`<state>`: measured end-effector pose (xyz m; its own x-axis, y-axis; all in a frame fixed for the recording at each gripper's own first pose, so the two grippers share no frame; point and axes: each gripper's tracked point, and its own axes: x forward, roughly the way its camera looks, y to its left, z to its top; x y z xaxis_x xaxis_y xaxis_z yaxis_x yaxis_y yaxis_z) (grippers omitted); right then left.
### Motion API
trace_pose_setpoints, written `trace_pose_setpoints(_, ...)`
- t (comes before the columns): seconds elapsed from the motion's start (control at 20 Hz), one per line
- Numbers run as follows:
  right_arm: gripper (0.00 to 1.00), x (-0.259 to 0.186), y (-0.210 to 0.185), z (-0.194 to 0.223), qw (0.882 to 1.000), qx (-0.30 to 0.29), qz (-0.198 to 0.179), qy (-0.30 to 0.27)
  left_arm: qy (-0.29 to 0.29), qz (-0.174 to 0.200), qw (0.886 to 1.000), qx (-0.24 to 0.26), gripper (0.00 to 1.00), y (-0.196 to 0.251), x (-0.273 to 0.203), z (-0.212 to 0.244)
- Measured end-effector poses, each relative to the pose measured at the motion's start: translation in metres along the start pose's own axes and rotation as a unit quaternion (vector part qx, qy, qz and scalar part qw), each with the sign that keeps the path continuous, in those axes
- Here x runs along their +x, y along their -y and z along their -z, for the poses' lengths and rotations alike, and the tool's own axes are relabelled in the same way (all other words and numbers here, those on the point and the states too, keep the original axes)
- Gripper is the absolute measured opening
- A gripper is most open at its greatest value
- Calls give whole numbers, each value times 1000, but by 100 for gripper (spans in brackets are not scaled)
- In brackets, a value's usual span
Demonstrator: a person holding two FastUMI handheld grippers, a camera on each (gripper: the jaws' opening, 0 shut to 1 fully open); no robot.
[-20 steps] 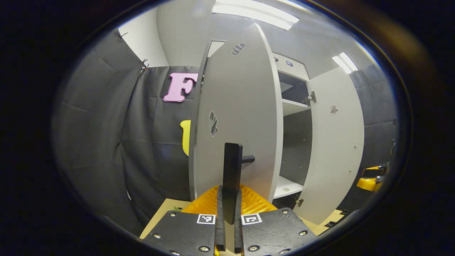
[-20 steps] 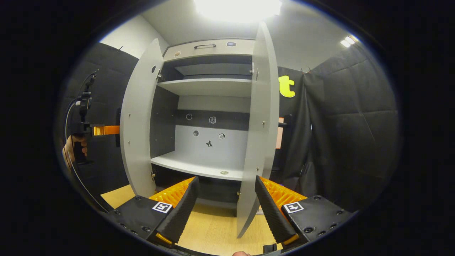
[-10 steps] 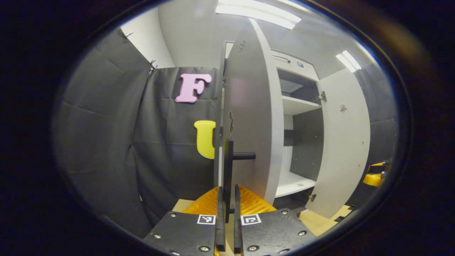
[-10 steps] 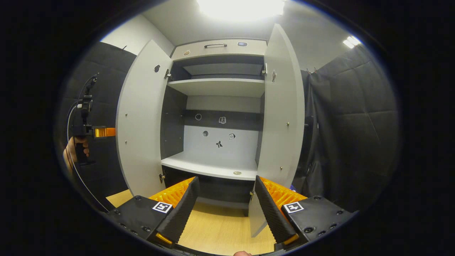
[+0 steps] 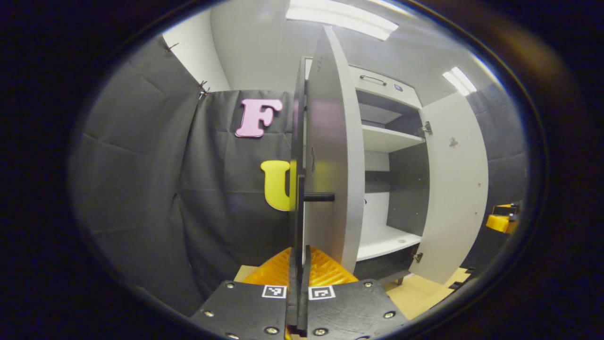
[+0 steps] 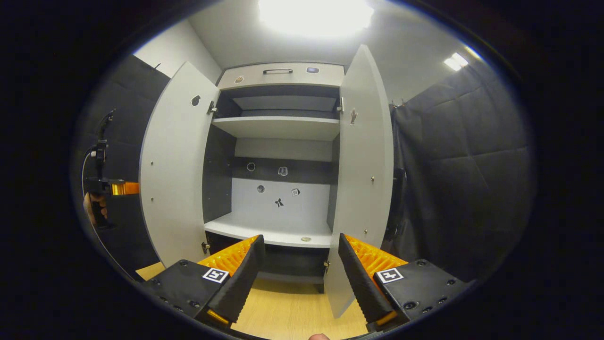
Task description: Open the right door of the double-door shoe cabinet with the right hand, and open the left door with the left hand.
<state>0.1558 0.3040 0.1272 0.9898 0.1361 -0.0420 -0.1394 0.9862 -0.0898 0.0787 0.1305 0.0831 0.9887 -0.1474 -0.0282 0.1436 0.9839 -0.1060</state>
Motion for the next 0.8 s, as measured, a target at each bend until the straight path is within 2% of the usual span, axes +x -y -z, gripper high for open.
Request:
trace_pose_setpoints(0.3,98,-13,32,5,1000,0,-29,-6,0,-50,999,17,0,14,-51,1)
trace_pose_setpoints(0.45,98,-23,65,9,1000,-3,-23,1,1,-79,996,28,3,35,-76,0)
trace_pose_setpoints(0.55,98,-26,85,11,1000,-19,-12,8,-2,-87,996,34,0,56,-90,5)
trace_pose_setpoints(0.6,98,-28,93,13,1000,-26,-10,11,-7,-93,995,39,4,67,-96,10)
trace_pose_setpoints(0.65,98,-31,97,15,999,-31,-12,13,-10,-102,994,44,12,73,-103,14)
trace_pose_setpoints(0.8,97,-38,110,19,999,-42,-18,19,-14,-124,990,60,56,93,-122,21)
